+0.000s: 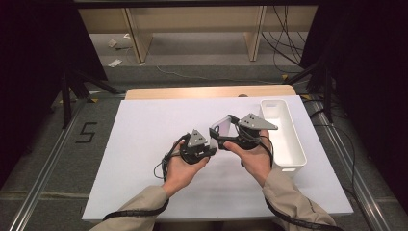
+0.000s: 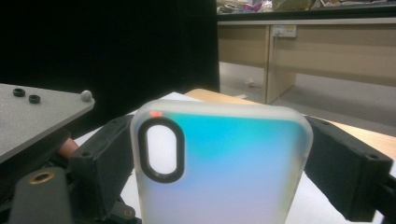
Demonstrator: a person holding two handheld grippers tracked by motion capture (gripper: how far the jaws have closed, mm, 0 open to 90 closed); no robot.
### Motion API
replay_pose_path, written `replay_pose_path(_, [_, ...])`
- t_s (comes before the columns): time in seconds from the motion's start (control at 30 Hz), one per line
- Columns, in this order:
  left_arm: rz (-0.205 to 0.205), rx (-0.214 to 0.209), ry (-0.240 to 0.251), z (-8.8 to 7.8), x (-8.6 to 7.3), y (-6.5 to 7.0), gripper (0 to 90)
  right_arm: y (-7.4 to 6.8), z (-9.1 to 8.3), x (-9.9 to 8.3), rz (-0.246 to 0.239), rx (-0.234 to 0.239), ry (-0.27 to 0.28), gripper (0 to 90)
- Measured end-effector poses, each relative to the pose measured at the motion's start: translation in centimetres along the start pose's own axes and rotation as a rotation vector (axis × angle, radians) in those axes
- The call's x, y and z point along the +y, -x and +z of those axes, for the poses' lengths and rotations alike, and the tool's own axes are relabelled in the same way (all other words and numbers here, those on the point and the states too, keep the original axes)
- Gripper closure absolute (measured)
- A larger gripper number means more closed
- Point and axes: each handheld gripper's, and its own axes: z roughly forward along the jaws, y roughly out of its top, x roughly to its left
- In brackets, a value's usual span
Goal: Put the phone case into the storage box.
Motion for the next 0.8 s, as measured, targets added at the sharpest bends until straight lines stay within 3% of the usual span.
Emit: replay_pose_path(0.8, [0.004, 0.000, 0.009, 0.02, 0.00, -0.02, 80.4, -0.16, -0.01, 0.01, -0.002, -0.010, -0.002, 17.5])
